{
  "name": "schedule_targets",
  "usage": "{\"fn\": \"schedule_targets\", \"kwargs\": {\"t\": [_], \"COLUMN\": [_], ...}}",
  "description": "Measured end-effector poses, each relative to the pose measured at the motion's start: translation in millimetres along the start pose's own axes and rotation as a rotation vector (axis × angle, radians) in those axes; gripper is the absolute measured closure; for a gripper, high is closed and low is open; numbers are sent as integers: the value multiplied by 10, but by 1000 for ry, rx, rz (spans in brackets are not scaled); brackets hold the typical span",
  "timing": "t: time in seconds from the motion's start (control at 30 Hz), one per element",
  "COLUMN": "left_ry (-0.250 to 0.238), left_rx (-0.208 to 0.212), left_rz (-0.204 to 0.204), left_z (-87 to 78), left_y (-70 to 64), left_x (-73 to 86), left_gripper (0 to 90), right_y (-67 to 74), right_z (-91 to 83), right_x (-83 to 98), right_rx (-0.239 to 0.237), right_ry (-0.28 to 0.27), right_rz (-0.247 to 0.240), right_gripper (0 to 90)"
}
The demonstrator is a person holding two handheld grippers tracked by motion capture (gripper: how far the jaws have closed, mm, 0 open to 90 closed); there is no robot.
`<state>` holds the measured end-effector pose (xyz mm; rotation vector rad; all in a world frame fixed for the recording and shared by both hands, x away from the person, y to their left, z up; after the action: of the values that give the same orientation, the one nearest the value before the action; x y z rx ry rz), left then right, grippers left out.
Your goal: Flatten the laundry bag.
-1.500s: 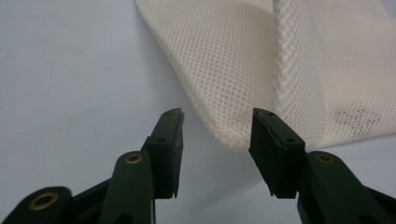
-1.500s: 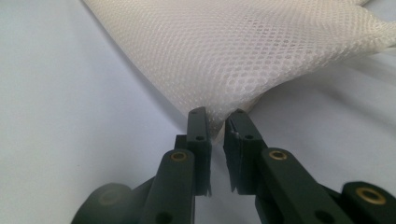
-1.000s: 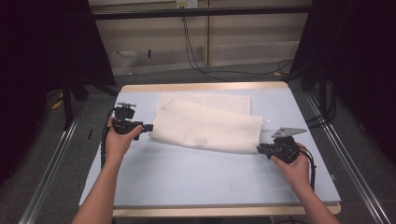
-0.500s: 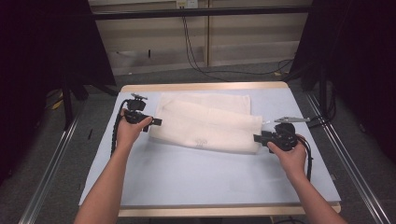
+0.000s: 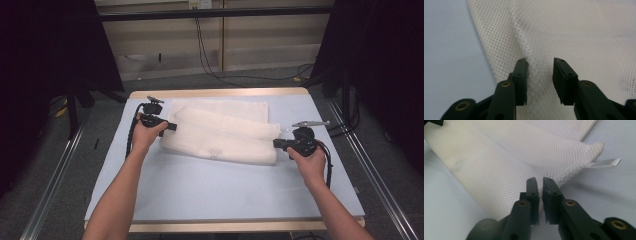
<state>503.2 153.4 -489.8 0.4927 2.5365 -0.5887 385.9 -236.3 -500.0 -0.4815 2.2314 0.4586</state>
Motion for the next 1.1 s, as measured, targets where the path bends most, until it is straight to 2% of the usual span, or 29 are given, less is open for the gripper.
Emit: {"fn": "schedule_targets", "kwargs": {"t": [0.03, 0.1, 0.23, 0.27, 0.3, 0.33, 0.43, 0.57, 0.67, 0.7, 0.77, 0.8, 0.83, 0.87, 0.9, 0.97, 1.0, 1.07, 1.1], "left_ry": [-6, -14, -5, -12, -17, -15, -19, -26, -26, -28, -24, -28, -34, -26, -25, -34, -26, -34, -32], "left_rx": [12, 11, -1, 4, 8, 11, 10, 2, 9, 13, 7, 9, 15, 13, 16, 14, 15, 10, 8], "left_rz": [-1, 13, 56, 53, 49, 64, 69, 75, 77, 66, 76, 74, 70, 79, 80, 83, 92, 93, 97], "left_z": [-25, -85, -169, -198, -212, -230, -248, -255, -260, -261, -270, -278, -288, -301, -311, -337, -358, -393, -416], "left_y": [-8, -22, -73, -87, -102, -109, -131, -140, -147, -151, -130, -131, -140, -138, -145, -155, -150, -144, -134], "left_x": [-6, -6, 37, 39, 38, 40, 41, 37, 37, 37, 42, 42, 43, 50, 56, 66, 80, 103, 124], "left_gripper": [758, 807, 813, 814, 815, 816, 816, 816, 817, 817, 818, 818, 818, 820, 820, 821, 821, 823, 826], "right_y": [13, 67, 109, 99, 80, 66, 22, -55, -103, -105, -98, -102, -108, -107, -104, -66, -48, -15, 0], "right_z": [-15, -53, -52, -54, -56, -54, -23, 29, 80, 109, 156, 164, 177, 183, 175, 159, 132, 93, 29], "right_x": [-10, -30, -21, -27, -40, -45, -25, -19, -1, 14, 17, 17, 21, 7, -9, -39, -65, -91, -120], "right_rx": [-10, -32, -40, -22, -3, 9, 32, 66, 64, 53, 20, 21, 13, -1, -6, -47, -45, -57, -47], "right_ry": [-7, -10, 1, -5, -18, -23, 0, 12, 36, 50, 50, 50, 53, 45, 31, 25, 15, 9, -13], "right_rz": [-8, -18, -27, -24, -4, 6, 48, 86, 111, 123, 139, 140, 158, 169, 150, 126, 96, 70, 17], "right_gripper": [900, 900, 900, 875, 786, 735, 605, 528, 528, 529, 553, 556, 582, 685, 714, 813, 827, 836, 841]}}
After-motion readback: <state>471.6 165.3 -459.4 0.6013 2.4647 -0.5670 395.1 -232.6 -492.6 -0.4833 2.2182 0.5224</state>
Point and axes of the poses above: each handheld gripper's, and its own axes: z roughly forward along the jaws, x roughly out of its underside, y roughly to its left, the point moved 8 cm from there along z, roughly forward along the jaws, and after that the axes turned 6 degrees about -z, right-handed, at the moved point
